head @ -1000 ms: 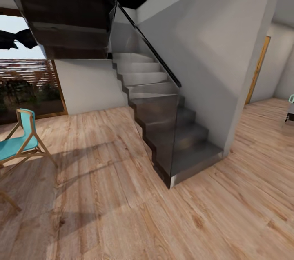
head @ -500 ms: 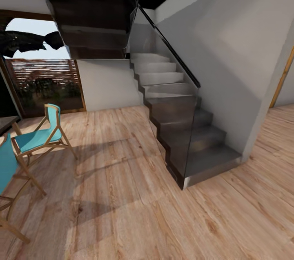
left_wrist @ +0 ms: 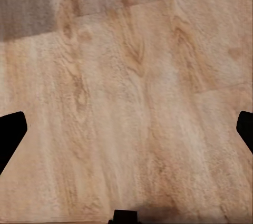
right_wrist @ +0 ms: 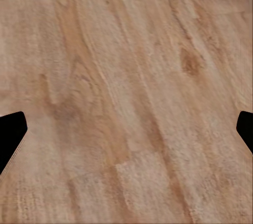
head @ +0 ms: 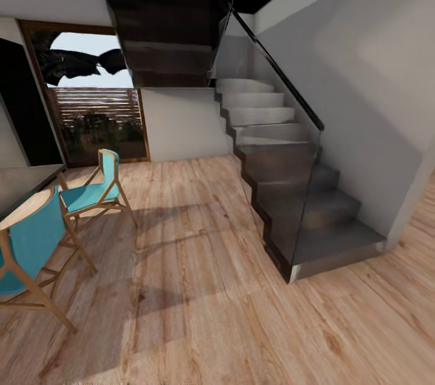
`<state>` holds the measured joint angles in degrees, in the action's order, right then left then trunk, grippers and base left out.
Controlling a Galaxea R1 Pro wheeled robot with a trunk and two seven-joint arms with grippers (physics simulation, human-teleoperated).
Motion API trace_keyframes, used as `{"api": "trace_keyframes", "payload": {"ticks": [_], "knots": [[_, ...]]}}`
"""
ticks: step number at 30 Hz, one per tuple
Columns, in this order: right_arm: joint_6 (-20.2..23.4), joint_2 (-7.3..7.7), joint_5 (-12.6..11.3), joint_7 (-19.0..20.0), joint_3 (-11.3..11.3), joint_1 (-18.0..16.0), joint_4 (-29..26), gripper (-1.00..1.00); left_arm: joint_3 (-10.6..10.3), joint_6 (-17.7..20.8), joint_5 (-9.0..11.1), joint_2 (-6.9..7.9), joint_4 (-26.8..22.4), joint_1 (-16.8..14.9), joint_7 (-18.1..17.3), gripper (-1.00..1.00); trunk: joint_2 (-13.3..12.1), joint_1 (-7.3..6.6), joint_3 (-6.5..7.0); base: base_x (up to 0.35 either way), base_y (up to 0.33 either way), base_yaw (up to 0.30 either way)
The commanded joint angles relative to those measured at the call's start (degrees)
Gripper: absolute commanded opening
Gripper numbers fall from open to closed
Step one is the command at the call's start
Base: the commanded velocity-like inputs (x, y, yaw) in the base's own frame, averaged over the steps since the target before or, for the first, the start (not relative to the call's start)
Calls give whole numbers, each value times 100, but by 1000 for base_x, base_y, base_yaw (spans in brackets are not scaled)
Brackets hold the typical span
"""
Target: Pick up the poster from the kitchen countertop and hang it on one of the wall nails in the kitchen.
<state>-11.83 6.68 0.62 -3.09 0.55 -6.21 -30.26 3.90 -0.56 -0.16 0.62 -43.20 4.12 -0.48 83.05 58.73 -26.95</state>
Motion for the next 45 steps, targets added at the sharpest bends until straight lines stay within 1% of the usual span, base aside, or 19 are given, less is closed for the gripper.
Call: {"api": "trace_keyframes", "payload": {"ticks": [1,20,29,45], "knots": [[-15,1,7,-20,7,-3,3,100,5,-6,-2,-1,-5,1,-5,100,3,0,-5,-3,1,289],[-14,1,9,-23,13,-3,3,100,13,-6,-2,-1,-5,1,-5,100,3,0,-5,0,2,290],[-11,8,6,-14,7,-3,3,100,38,-6,6,-1,-5,1,-5,100,3,0,-5,0,244,145],[-21,2,9,-25,7,-3,3,100,40,3,7,-1,-5,1,-5,100,3,0,-5,24,288,280]]}}
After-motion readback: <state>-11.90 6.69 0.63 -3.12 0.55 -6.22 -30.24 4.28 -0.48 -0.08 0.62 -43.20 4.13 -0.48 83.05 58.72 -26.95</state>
